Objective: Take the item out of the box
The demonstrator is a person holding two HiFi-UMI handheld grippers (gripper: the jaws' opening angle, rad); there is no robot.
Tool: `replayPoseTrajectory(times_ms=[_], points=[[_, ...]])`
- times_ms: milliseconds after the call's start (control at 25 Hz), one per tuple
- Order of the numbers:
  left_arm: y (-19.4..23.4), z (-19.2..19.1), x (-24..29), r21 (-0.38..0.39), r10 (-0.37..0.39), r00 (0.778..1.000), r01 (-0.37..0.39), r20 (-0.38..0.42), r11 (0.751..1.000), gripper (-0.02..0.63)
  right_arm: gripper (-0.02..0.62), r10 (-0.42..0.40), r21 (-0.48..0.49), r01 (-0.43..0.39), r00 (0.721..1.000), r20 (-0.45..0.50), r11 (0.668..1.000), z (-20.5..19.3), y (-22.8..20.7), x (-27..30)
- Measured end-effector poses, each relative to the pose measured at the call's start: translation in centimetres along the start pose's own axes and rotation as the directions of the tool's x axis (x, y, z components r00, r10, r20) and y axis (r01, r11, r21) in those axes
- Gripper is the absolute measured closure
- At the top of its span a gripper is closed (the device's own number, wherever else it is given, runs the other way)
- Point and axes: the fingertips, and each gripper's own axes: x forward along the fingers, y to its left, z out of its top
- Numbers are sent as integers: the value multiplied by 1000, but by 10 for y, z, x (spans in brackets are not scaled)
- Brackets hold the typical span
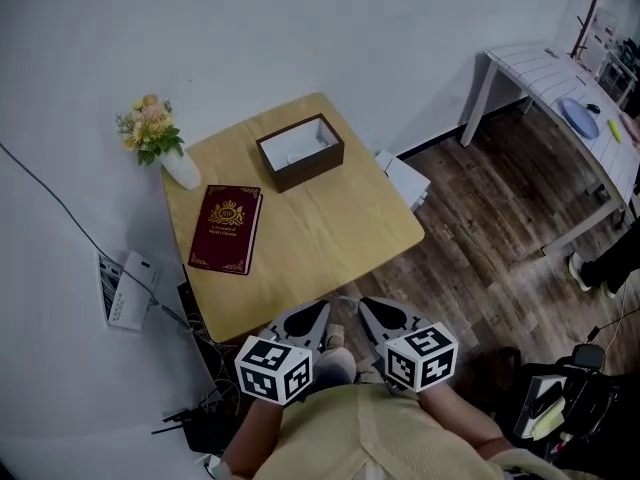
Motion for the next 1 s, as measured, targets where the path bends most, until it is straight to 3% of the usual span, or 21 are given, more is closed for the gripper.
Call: replayPoseTrajectory(times_ms=[1000], points=[[107,70,48,-17,-80,997,80,-19,997,584,565,-4,-8,4,996,-85,1000,69,-11,125]])
